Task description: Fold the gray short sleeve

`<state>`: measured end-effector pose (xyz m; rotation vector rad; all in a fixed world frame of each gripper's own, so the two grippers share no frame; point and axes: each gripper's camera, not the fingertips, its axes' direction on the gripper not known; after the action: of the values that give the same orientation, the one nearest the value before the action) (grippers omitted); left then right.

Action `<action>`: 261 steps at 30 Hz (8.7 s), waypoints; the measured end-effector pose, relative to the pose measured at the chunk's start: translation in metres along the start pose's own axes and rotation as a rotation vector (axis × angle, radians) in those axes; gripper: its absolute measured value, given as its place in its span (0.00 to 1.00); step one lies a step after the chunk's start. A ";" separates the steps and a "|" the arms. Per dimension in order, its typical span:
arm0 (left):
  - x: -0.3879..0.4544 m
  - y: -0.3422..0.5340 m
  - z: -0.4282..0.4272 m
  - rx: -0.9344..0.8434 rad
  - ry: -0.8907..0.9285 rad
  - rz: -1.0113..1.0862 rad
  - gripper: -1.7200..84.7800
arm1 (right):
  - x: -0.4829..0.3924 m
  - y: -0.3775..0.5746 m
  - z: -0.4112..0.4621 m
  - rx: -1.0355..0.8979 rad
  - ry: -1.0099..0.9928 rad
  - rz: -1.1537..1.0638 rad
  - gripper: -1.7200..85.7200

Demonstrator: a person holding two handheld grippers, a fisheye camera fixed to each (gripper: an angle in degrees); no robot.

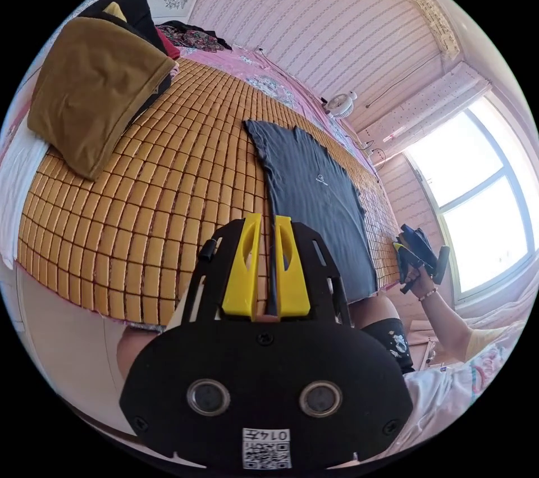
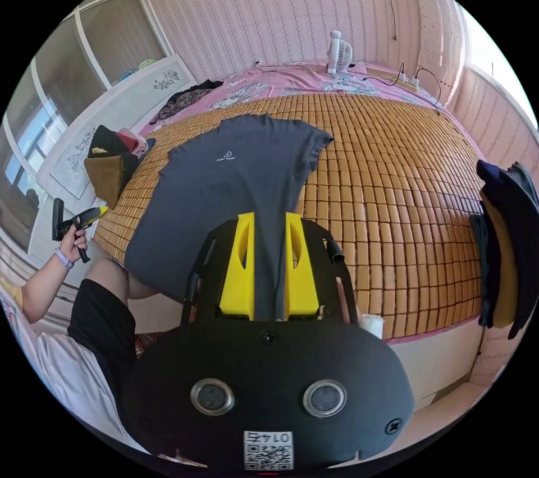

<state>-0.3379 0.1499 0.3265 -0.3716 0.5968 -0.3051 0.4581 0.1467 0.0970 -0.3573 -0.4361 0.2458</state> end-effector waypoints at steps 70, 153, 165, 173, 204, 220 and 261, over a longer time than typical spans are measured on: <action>-0.021 -0.198 0.217 -0.013 -0.037 0.043 0.05 | -0.398 -0.393 0.453 -0.289 0.007 -0.642 0.08; 0.371 -0.297 0.510 -0.421 0.249 0.675 0.07 | 0.132 -0.218 0.187 -0.011 -0.105 0.353 0.08; 0.491 -0.269 0.609 -0.507 -0.130 0.875 0.11 | 0.128 -0.187 0.165 0.033 -0.099 0.287 0.04; 0.451 -0.308 0.539 -0.325 -0.018 0.755 0.06 | 0.091 -0.183 0.131 0.089 -0.047 0.070 0.06; 0.125 -0.384 0.385 -0.247 -0.265 0.300 0.04 | 0.066 -0.342 0.237 -0.162 0.085 0.013 0.04; 0.152 -0.362 0.250 -0.065 -0.126 0.446 0.01 | 0.038 -0.323 0.104 0.062 -0.012 -0.137 0.02; 0.162 -0.053 0.258 -0.411 0.137 0.611 0.03 | -0.072 -0.125 0.130 -0.229 -0.320 -0.339 0.03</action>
<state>-0.0663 0.1051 0.4681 -0.5435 0.8784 0.3889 0.3553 0.0480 0.2287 -0.4632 -0.8348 -0.0822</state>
